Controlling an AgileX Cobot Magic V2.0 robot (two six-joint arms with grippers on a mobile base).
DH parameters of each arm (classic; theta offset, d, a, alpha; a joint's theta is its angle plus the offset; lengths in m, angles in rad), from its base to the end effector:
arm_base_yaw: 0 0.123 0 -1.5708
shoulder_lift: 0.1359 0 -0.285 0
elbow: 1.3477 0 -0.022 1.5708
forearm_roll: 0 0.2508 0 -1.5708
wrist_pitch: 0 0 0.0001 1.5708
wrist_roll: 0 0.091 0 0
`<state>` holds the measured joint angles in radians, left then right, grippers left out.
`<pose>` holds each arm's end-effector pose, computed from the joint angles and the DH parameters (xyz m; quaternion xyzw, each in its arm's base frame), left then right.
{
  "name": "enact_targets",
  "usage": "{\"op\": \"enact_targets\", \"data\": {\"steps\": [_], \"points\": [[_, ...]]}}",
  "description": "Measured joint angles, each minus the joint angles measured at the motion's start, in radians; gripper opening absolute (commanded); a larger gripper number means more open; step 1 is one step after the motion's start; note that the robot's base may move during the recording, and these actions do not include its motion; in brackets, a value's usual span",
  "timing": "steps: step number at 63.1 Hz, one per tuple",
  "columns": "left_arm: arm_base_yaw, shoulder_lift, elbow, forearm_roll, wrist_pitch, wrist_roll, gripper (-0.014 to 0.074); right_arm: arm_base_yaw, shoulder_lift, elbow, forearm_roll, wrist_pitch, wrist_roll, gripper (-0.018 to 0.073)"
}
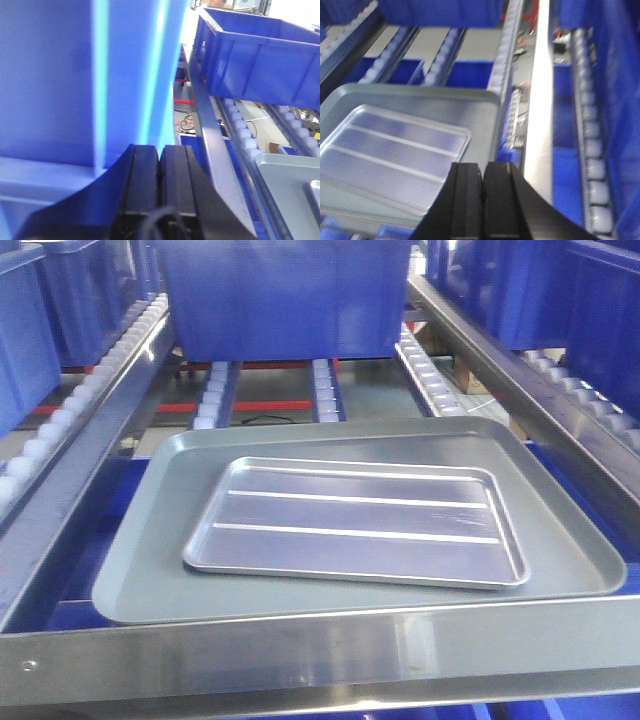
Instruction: Grab silver tray and stack on right shelf
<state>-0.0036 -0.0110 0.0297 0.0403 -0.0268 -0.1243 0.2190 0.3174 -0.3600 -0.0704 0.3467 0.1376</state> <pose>0.0565 -0.0003 0.2062 -0.0266 0.6721 -0.0328 0.7393 0.0771 0.0149 0.2825 -0.0500 0.7776 0.0814 0.6214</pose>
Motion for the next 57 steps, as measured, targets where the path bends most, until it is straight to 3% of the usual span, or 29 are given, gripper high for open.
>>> {"op": "enact_targets", "data": {"steps": [12,23,40,57], "points": [[0.000,0.000,0.000,0.000,0.000,0.000,-0.0100,-0.121,-0.001,0.132,0.016,-0.200,-0.092,0.0054],[0.000,0.000,0.000,0.000,0.000,0.000,-0.0100,-0.159,-0.093,0.238,0.027,-0.324,-0.201,0.0054],[0.000,0.000,0.000,0.000,0.000,0.000,-0.0100,-0.161,-0.316,0.369,0.070,-0.347,-0.230,0.0054],[0.000,0.000,0.002,0.000,-0.002,0.000,-0.0100,-0.164,-0.327,0.389,0.147,-0.347,-0.233,0.0054]]}}
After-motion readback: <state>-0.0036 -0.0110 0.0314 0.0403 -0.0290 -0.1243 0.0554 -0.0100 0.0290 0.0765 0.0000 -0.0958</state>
